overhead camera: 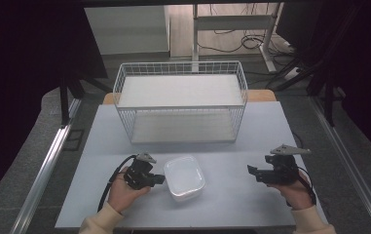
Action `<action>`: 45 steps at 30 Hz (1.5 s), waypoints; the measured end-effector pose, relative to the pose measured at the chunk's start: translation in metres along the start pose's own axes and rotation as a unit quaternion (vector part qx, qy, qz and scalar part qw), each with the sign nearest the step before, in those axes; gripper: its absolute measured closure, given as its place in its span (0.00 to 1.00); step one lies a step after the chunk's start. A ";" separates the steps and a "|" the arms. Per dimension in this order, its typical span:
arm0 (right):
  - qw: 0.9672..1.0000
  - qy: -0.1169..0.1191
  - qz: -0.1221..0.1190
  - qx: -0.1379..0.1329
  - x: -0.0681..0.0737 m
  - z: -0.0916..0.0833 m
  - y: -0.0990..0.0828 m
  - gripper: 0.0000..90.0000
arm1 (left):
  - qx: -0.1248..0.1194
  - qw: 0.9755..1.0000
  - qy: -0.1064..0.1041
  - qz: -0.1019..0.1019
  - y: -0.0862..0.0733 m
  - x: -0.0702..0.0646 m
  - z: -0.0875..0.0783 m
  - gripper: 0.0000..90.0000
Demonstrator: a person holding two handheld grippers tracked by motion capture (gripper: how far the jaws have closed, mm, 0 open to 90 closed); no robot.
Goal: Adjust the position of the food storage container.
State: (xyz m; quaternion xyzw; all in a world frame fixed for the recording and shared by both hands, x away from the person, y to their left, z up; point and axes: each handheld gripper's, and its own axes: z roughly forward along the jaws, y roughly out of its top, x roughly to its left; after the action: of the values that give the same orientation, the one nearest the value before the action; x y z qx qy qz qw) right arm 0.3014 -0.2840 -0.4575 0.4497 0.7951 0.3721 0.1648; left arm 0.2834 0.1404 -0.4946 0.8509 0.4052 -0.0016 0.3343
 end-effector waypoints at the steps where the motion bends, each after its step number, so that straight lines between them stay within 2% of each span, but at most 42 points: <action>1: 1.000 0.000 0.000 0.000 0.000 0.000 0.000 0.22 | 0.002 1.000 0.001 0.002 0.002 0.000 0.001 1.00; 21: 1.000 -0.002 0.001 0.003 -0.001 0.001 0.000 0.22 | 0.001 1.000 0.002 -0.001 0.026 0.003 0.019 1.00; 30: 1.000 -0.002 0.001 0.002 -0.001 0.000 -0.001 0.22 | -0.003 1.000 -0.001 0.001 0.030 0.001 0.024 1.00; 37: 1.000 -0.003 0.000 0.000 -0.001 0.000 0.000 0.22 | -0.012 1.000 0.003 0.004 0.028 0.003 0.016 1.00; 45: 1.000 -0.004 0.000 -0.001 0.000 -0.001 0.000 0.22 | -0.040 0.999 0.007 -0.007 0.018 0.002 0.000 0.99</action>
State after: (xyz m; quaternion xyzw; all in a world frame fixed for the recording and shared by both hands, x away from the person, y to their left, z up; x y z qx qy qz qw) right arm 0.3007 -0.2844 -0.4567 0.4513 0.7939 0.3713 0.1678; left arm 0.2975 0.1339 -0.4855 0.8342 0.4129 0.0183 0.3650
